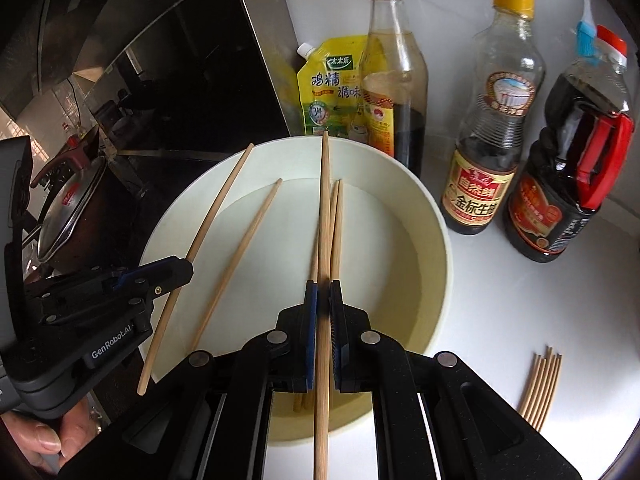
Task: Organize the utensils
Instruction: 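Carry both held chopsticks over the basin and lower them into the water, then open the left gripper while the right gripper releases its chopstick into the basin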
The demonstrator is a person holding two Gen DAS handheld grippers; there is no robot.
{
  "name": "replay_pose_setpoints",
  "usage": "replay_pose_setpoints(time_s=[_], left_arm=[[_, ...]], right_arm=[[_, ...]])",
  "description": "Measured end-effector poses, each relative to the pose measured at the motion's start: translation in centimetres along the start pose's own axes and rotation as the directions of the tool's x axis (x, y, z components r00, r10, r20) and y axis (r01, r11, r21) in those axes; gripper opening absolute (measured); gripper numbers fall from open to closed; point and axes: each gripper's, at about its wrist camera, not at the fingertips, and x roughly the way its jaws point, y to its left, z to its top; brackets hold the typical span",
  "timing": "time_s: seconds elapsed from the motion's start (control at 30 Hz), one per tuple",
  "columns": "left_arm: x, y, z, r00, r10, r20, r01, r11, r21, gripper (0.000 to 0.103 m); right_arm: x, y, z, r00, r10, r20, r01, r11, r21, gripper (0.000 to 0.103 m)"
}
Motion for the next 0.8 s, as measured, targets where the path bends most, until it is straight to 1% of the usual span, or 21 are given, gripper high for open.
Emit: replay_pose_setpoints(time_s=[0.17,0.33,0.57,0.8], left_arm=[[2.5,0.8,0.6,0.999,-0.005,-0.045,0.005,1.0,0.007,0.007],[4.3,1.1,0.9,0.997,-0.01,-0.074,0.011,1.0,0.012,0.007],[5.8,1.0,1.4,0.995,-0.017,-0.096,0.019,1.0,0.015,0.007],[6.1,1.6,1.4,0.993,-0.017,-0.114,0.016,1.0,-0.008,0.009]], right_arm=[[3.4,-0.1,0.8,0.997,0.008,-0.072,-0.005,0.999,0.038,0.006],[5.3,-0.3,1.2,0.994,0.0,-0.108,0.007,0.998,0.056,0.006],[6.6,-0.6,1.3,0.991,-0.008,-0.136,0.016,0.998,0.063,0.006],[6.6,-0.7,1.4,0.99,-0.018,-0.138,0.026,0.998,0.061,0.006]])
